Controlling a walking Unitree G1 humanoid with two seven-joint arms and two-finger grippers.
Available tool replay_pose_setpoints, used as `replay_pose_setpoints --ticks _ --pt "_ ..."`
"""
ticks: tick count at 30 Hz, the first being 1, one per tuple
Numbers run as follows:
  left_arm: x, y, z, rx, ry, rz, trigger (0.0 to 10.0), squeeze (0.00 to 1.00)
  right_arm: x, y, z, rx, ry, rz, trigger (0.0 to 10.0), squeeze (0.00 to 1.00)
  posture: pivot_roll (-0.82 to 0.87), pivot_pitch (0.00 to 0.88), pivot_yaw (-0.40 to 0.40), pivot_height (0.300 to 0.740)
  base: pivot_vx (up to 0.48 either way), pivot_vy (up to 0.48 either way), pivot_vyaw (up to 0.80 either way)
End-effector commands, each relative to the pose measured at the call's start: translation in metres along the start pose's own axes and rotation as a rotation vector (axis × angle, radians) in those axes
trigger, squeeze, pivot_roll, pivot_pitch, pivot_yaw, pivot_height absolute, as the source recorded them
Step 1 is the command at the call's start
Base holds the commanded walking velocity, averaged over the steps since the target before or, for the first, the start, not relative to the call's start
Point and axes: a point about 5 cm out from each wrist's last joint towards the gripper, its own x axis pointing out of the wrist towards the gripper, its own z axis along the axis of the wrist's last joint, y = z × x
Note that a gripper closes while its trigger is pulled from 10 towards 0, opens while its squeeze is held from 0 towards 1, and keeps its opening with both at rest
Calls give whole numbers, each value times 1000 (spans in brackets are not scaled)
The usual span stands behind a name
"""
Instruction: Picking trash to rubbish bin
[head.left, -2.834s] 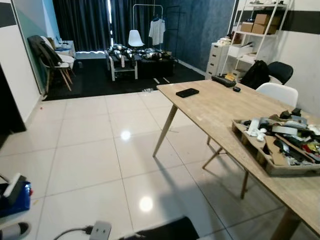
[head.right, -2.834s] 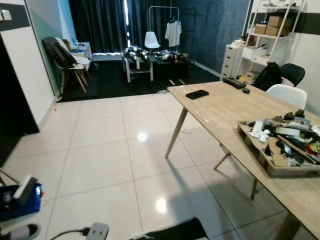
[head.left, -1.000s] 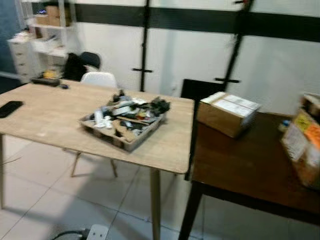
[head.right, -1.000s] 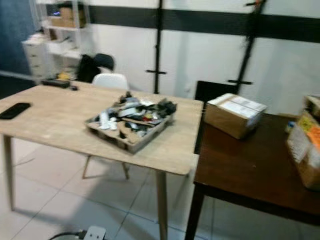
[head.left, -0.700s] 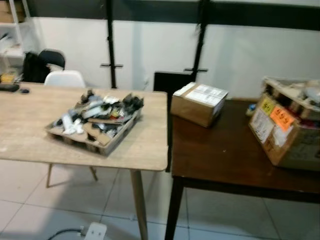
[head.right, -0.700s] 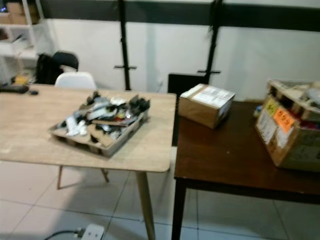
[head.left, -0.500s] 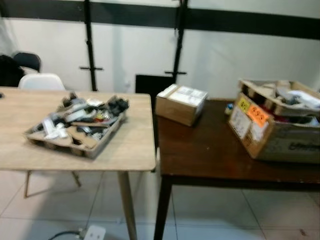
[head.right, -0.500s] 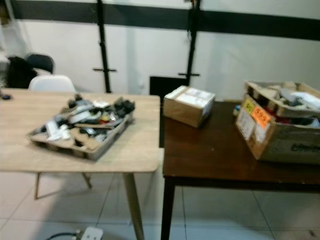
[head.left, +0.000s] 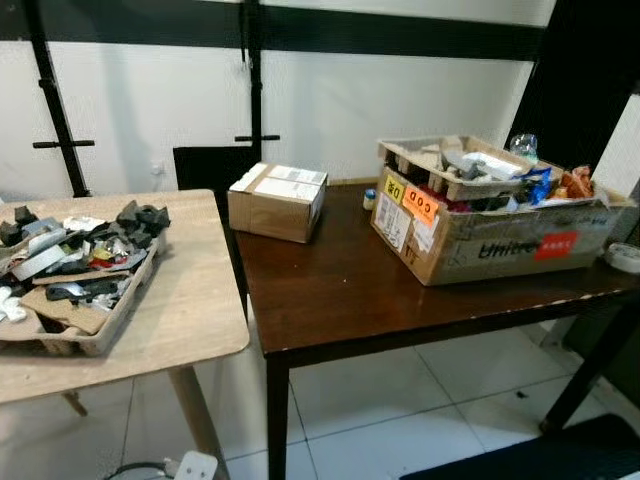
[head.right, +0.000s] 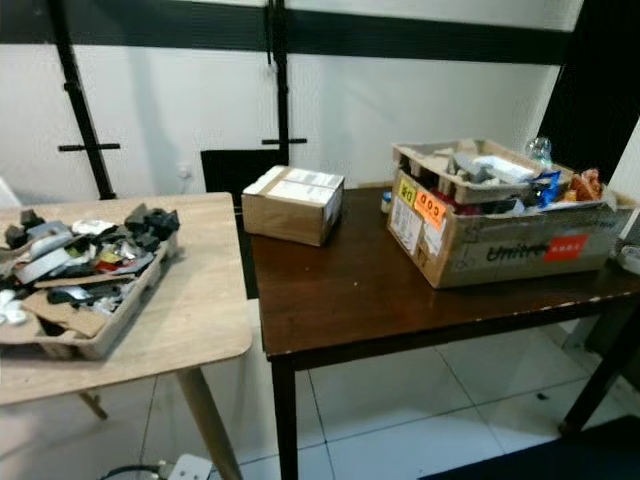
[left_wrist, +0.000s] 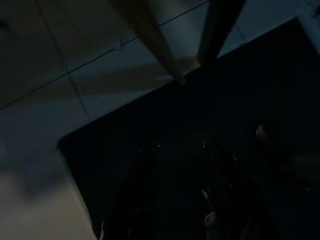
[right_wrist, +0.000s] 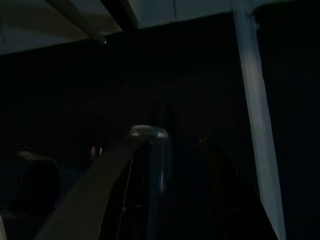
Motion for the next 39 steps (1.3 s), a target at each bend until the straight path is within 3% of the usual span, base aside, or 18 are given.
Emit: replay_pose_setpoints --ticks 1,8,18,27,33,35,39 --pt "-2 2 -7 -11 20 9 10000 0 -1 -1 -3 -3 9 -1 10000 0 -71 100 7 740 0 0 0" --pt "-2 4 -6 -17 5 17 10000 0 0 2 -4 -85 26 24 10000 0 -29 93 -6 740 0 0 114" --pt "-6 12 -14 -5 15 30 10000 0 1 11 -5 -87 23 36 10000 0 -6 91 3 740 0 0 800" --pt "-5 10 -14 12 28 19 10000 0 -1 -7 -3 -53 26 -42 10000 0 -28 74 2 740 0 0 132" --pt "-3 -2 -11 1 36 -5 10000 0 -5 -21 -7 -55 28 -70 10000 0 -70 72 0 740 0 0 0" --pt "-2 -12 -15 -14 52 -28 10000 0 -8 -29 -10 -38 24 -99 10000 0 -110 80 -15 740 0 0 0" --pt "-3 -15 -17 -38 52 -24 10000 0 -9 -29 -12 -42 28 -91 10000 0 -103 78 -35 740 0 0 0"
